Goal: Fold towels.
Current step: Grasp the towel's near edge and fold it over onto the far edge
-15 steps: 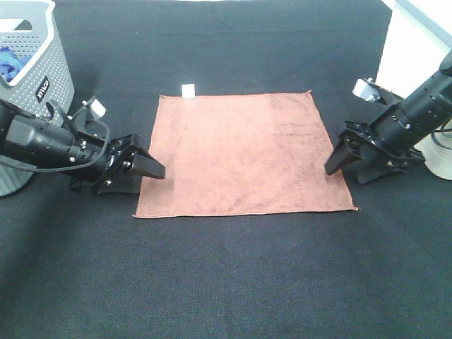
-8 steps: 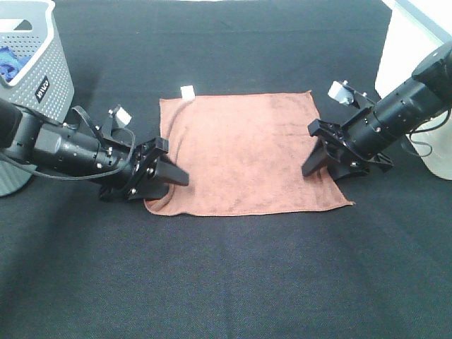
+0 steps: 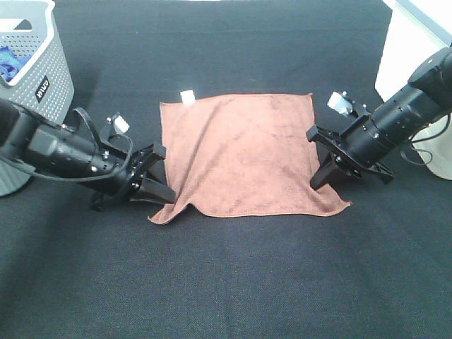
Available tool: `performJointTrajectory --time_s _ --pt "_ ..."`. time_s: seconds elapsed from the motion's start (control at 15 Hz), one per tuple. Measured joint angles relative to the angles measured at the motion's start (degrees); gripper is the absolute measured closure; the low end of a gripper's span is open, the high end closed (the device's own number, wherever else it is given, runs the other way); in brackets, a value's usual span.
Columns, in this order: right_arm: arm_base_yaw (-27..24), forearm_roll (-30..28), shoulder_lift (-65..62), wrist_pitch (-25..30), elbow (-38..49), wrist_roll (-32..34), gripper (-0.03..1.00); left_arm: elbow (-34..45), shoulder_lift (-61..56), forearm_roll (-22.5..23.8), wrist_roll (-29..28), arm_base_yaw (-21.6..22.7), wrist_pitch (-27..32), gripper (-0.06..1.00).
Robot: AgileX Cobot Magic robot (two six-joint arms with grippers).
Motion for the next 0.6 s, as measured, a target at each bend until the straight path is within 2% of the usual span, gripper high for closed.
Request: performJointTrajectory --time_s 0.13,0.2,0.27,0.4,0.6 --pt "0.34 -1.72 -2.12 0.29 2.52 0.46 0.97 0.0 -3.27 9.85 -8.48 0.0 0.29 0.94" --pt "0.34 -2.12 -4.01 0.57 5.33 0.52 0.97 0.17 -5.27 17.3 -14.04 0.0 0.4 0.94" --pt "0.34 -2.12 -4.01 0.57 5.33 0.52 0.97 0.17 -5.27 17.3 -14.04 0.0 0.4 0.94" --pt "0.4 -2.18 -6.65 -0.06 10.14 0.57 0.97 2.52 -8.77 23.09 -18.11 0.0 0.57 0.94" --pt "0.46 -2.18 -9.8 -0.97 15.41 0.57 0.97 8.31 -12.66 24.29 -18.96 0.0 0.57 0.94"
